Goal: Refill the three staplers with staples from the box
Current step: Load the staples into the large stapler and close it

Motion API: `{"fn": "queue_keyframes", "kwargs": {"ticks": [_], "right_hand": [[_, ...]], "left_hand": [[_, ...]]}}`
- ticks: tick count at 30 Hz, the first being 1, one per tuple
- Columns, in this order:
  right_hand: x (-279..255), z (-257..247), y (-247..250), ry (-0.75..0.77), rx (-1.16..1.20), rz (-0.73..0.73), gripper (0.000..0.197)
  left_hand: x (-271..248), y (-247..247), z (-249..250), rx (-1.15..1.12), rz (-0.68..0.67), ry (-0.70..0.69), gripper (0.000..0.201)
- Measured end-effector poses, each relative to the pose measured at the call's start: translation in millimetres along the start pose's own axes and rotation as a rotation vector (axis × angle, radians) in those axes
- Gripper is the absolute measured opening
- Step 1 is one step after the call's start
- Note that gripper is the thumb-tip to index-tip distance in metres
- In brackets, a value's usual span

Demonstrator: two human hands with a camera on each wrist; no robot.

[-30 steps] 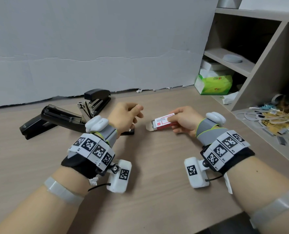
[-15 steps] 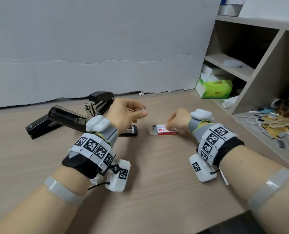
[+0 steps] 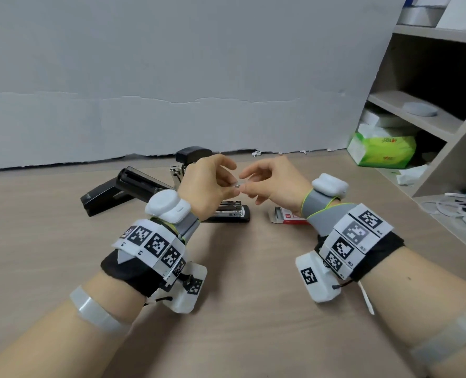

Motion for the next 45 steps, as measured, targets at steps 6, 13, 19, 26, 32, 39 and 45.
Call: {"fn": "queue_keyframes", "kwargs": {"ticks": [6,13,19,26,32,39,45], "right_hand": [[10.6,6.2,-3.2,0.032,-0.221,0.022,0.013],[26.1,9.3,-13.3,0.059,-0.264,-0.024,0.014],[33.2,15.9,-29.1,0.043,-0.373,-0.071,0.014],[37.1,12.2,-47.3,0.021,-0.466,-0.131,0.008],[37.4,8.6,-53.5,-0.003,-0.517,-0.139,0.011],[39.7,4.7,-62.7,-0.030,-0.536,-0.176,0.011],[38.6,0.4,-66.7,-0.035,-0.540,-0.178,0.009]], "left_hand": [[-0.7,-0.3,7.2,0.144,-0.040,-0.034,0.041],[-13.9,13.0,8.2,0.103,0.019,-0.014,0.051],[-25.1,75.4,9.8,-0.106,0.498,-0.078,0.021],[-31.8,97.6,-59.4,-0.235,0.800,0.245,0.037],[-21.7,82.5,-74.6,-0.541,0.749,0.423,0.030],[-15.3,80.1,-73.0,-1.004,0.649,0.378,0.006],[-16.3,79.6,-73.8,-1.014,0.666,0.362,0.011]]}}
Point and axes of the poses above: each hand's wrist, its own x-axis towards the middle knuckle, its own y-axis out of the back of the hand, z = x × y, the point moved 1 cm from there along x, towards the middle knuckle, and after that the axes turned 3 degrees about -x, right-handed, at the moved point
